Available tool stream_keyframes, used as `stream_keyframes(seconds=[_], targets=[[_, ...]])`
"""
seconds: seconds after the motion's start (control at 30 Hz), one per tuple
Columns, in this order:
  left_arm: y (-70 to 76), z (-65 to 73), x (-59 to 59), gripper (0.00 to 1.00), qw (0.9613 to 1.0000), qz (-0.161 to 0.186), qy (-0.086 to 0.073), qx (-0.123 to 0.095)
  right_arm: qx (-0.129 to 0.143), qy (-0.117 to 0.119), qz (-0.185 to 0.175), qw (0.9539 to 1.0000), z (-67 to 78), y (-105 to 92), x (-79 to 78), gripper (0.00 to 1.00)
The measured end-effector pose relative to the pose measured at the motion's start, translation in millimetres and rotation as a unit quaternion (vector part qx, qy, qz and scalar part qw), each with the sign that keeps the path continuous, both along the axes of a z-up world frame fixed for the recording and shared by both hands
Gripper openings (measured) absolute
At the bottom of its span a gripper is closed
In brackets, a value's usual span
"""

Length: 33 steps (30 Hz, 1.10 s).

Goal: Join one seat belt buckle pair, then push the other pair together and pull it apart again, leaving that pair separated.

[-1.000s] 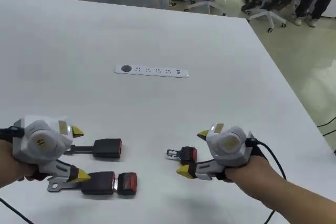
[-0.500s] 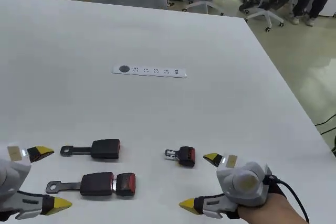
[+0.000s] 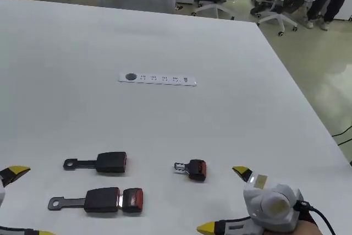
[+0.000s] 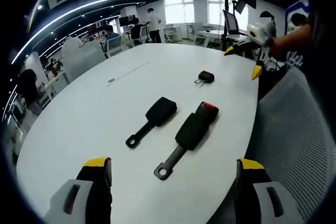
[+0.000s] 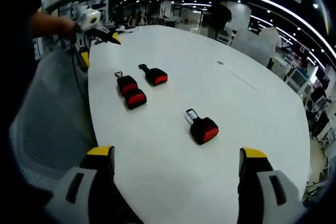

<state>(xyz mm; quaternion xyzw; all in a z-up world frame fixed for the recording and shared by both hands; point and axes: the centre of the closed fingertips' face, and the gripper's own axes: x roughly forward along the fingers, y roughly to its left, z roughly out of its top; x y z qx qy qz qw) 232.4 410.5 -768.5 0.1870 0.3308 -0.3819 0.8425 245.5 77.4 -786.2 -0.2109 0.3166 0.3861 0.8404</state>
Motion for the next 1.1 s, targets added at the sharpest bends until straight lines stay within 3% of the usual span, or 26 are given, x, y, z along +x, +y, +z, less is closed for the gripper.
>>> stream_keyframes(seconds=[0.13,0.33,0.43,0.67,1.1], targets=[[6.5,0.1,-0.4,1.0,0.9999,0.013,0.002,-0.002,0.004,0.004,-0.03,0.9995,-1.0,-13.6,1.9,1.0],[7.8,0.5,-1.5,1.0,0.9998,0.018,0.003,-0.006,0.007,0.004,-0.047,0.9989,-2.6,-19.4,-0.4,1.0],[9.7,-4.8,-4.0,1.0,0.9999,0.014,0.008,0.002,0.006,0.007,-0.046,0.9989,-4.2,-18.8,-2.4,1.0],[9.5,-3.4,-4.3,1.0,0.9999,0.016,0.007,-0.002,-0.005,0.001,-0.032,0.9995,-3.3,-18.6,-3.6,1.0],[15.5,-6.3,-8.7,1.0,0.9998,0.017,0.011,0.004,-0.006,0.005,-0.038,0.9993,-6.5,-23.9,-1.6,1.0]])
